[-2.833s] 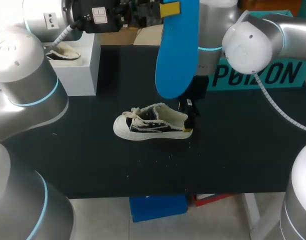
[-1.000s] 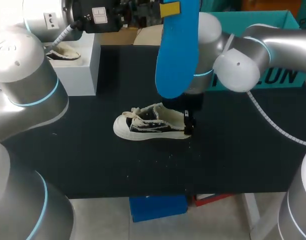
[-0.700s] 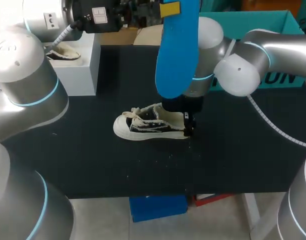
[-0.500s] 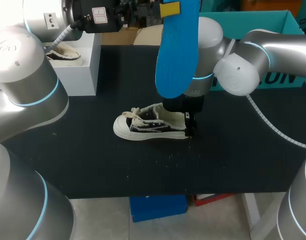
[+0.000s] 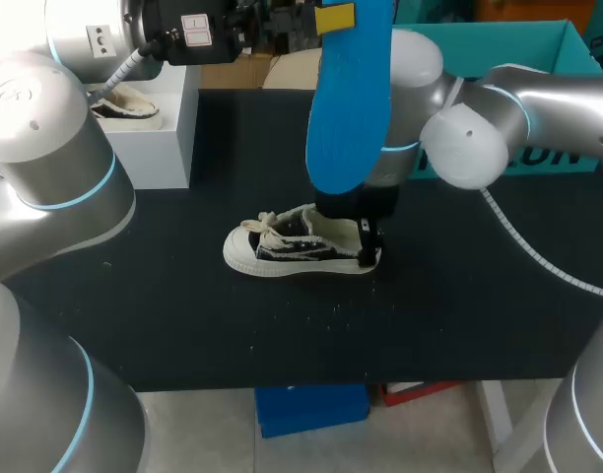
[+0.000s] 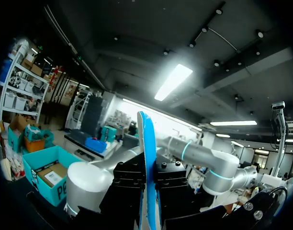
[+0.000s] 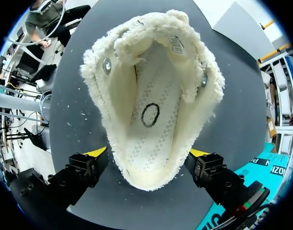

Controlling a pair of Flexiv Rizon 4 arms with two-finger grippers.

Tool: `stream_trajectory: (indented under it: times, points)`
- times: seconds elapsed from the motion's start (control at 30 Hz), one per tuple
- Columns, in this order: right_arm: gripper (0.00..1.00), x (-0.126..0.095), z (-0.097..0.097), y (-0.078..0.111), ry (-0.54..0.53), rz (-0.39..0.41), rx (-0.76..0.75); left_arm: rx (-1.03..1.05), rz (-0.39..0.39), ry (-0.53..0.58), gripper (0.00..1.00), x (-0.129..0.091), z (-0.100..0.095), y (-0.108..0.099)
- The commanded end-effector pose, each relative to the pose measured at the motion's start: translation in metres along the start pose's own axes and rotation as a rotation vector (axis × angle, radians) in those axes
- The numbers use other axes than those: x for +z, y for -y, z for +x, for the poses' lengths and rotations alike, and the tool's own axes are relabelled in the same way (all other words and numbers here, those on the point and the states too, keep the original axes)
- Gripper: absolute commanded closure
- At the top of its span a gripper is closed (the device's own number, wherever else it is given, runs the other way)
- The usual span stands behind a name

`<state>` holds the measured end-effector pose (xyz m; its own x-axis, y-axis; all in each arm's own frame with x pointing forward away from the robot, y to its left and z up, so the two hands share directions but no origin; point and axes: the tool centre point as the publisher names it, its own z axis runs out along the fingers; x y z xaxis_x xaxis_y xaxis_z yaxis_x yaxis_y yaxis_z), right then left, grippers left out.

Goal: Take the shoe out of the shoebox, open the shoe tongue, remove and reinsert the insole, then place the shoe into the shoebox

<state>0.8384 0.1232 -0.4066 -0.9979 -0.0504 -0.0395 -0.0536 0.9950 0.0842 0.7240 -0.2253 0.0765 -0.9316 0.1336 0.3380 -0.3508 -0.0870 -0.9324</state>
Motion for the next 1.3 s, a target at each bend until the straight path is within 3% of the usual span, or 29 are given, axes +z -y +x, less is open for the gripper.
stream_trajectory:
  times: [0.03,0.3,0.57,0.73,1.3]
  points:
    - [0.0,-0.003,0.004,0.01,0.002,-0.088,-0.033,0.0,-0.001,0.001,1.0,0.001,0.0,0.0]
    - [0.0,-0.008,0.002,0.005,-0.035,-0.239,-0.071,0.0,-0.001,0.001,1.0,0.001,0.0,0.0]
    - [0.0,-0.015,-0.003,0.003,-0.031,-0.414,-0.007,0.0,-0.001,0.001,1.0,0.001,0.0,0.0]
    - [0.0,-0.016,-0.003,0.004,-0.019,-0.477,0.01,0.0,-0.001,0.001,1.0,0.001,0.0,0.0]
    - [0.0,0.0,0.005,0.013,-0.022,-0.746,0.126,0.0,-0.001,0.001,1.0,0.001,0.0,0.0]
